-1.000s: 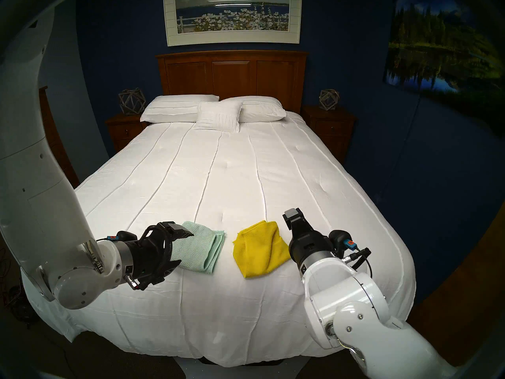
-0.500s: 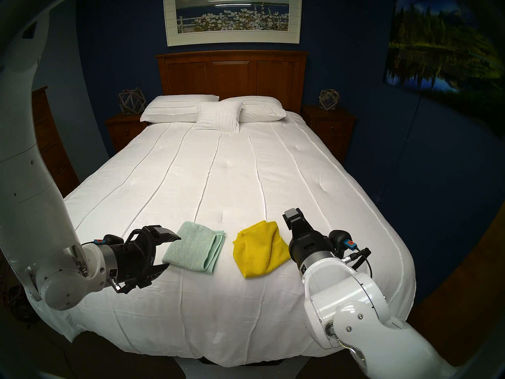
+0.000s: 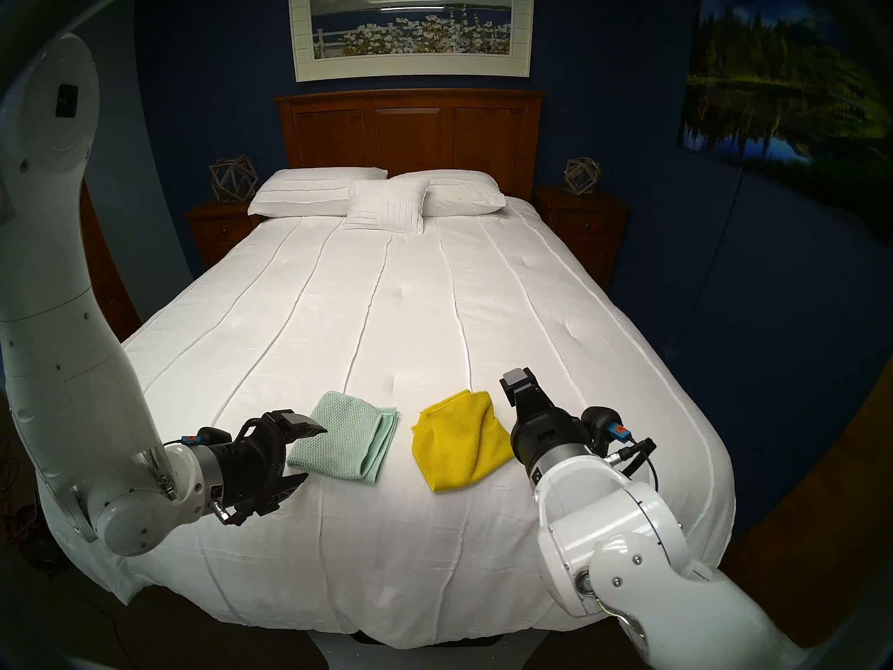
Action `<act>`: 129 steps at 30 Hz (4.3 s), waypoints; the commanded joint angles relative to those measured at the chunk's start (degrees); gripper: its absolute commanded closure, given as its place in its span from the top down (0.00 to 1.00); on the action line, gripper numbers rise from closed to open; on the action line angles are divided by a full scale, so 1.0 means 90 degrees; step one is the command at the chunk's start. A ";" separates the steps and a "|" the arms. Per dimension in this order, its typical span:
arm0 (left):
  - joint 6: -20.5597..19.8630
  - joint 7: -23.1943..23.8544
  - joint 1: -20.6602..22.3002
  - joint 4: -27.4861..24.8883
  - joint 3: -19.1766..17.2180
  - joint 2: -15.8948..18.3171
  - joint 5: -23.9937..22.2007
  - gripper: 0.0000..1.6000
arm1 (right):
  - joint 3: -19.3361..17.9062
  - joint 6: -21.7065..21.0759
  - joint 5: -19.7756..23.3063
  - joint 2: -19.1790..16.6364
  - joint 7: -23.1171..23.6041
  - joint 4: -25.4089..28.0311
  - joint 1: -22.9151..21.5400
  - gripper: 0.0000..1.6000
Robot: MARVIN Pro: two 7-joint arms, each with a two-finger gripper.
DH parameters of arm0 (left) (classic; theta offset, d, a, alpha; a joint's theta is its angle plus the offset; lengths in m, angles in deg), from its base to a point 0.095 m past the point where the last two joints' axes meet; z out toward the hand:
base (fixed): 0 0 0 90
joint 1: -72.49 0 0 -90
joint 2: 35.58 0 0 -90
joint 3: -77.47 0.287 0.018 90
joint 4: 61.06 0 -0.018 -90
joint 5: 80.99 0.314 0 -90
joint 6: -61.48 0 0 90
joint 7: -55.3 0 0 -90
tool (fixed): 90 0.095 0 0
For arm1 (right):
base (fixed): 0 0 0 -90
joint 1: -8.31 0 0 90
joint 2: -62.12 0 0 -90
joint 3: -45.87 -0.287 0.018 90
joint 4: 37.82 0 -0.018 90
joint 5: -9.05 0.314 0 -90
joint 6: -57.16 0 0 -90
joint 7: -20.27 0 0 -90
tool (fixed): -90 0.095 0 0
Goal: Fold the hand towels twice and stack them up
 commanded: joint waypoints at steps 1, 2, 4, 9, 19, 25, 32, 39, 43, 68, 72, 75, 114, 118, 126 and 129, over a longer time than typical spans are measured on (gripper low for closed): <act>0.0062 -0.0075 -0.0280 0.0190 -0.0112 -0.0004 -0.0109 1.00 | 0.0017 -0.0012 0.0018 0.0015 0.0048 0.0142 -0.0020 1.00; 0.0085 -0.0078 -0.0313 0.0220 -0.0120 0.0007 -0.0129 1.00 | 0.0017 -0.0012 0.0019 0.0015 0.0049 0.0142 -0.0020 1.00; 0.0096 -0.0083 -0.0319 0.0235 -0.0127 0.0011 -0.0130 1.00 | 0.0017 -0.0011 0.0019 0.0015 0.0049 0.0142 -0.0020 1.00; -0.0021 -0.0159 -0.0172 0.0205 -0.0160 0.0034 -0.0133 1.00 | 0.0017 -0.0011 0.0020 0.0014 0.0049 0.0142 -0.0021 1.00; 0.0028 -0.0426 -0.0015 0.0139 -0.0325 -0.0122 -0.0146 1.00 | 0.0017 -0.0010 0.0021 0.0013 0.0049 0.0142 -0.0021 1.00; 0.0020 -0.0492 0.0010 0.0135 -0.0340 -0.0117 -0.0152 1.00 | 0.0018 -0.0009 0.0021 0.0012 0.0049 0.0142 -0.0022 1.00; 0.0017 -0.0510 0.0018 0.0134 -0.0343 -0.0116 -0.0152 1.00 | 0.0018 -0.0009 0.0021 0.0012 0.0049 0.0142 -0.0022 1.00; 0.0010 -0.0503 0.0018 0.0133 -0.0339 -0.0124 -0.0152 1.00 | 0.0018 -0.0009 0.0022 0.0011 0.0050 0.0142 -0.0022 1.00; 0.0007 -0.0501 0.0018 0.0133 -0.0337 -0.0127 -0.0152 1.00 | 0.0018 -0.0008 0.0022 0.0011 0.0050 0.0142 -0.0022 1.00; -0.0340 -0.1080 0.0060 0.0730 -0.0520 -0.0279 -0.0240 1.00 | 0.0020 -0.0005 0.0022 0.0008 0.0048 0.0142 -0.0024 1.00; -0.0347 -0.1161 0.0049 0.0811 -0.0696 -0.0285 -0.0331 0.94 | 0.0020 -0.0005 0.0022 0.0008 0.0048 0.0142 -0.0024 1.00; -0.0385 -0.1176 0.0205 0.0742 -0.0744 -0.0280 -0.0322 0.76 | 0.0021 -0.0004 0.0022 0.0008 0.0048 0.0142 -0.0024 1.00; -0.1340 -0.1386 0.1598 0.0914 0.0079 -0.0126 0.0802 0.00 | -0.0201 0.0124 0.0039 -0.0008 0.0092 0.0142 -0.0058 1.00; -0.1436 -0.1342 0.1674 0.0903 0.0128 -0.0085 0.0912 0.00 | -0.0493 0.0181 0.0034 -0.0180 0.0050 0.0142 0.0032 1.00; -0.1647 -0.1155 0.1875 0.0943 -0.0293 -0.0145 0.1196 0.00 | -0.1260 0.0284 0.0177 -0.0582 -0.0032 0.0142 0.0453 1.00; -0.1667 -0.1178 0.1892 0.1214 -0.0594 -0.0203 0.1147 0.00 | -0.1319 0.0284 0.0257 -0.0598 0.0011 0.0142 0.0621 1.00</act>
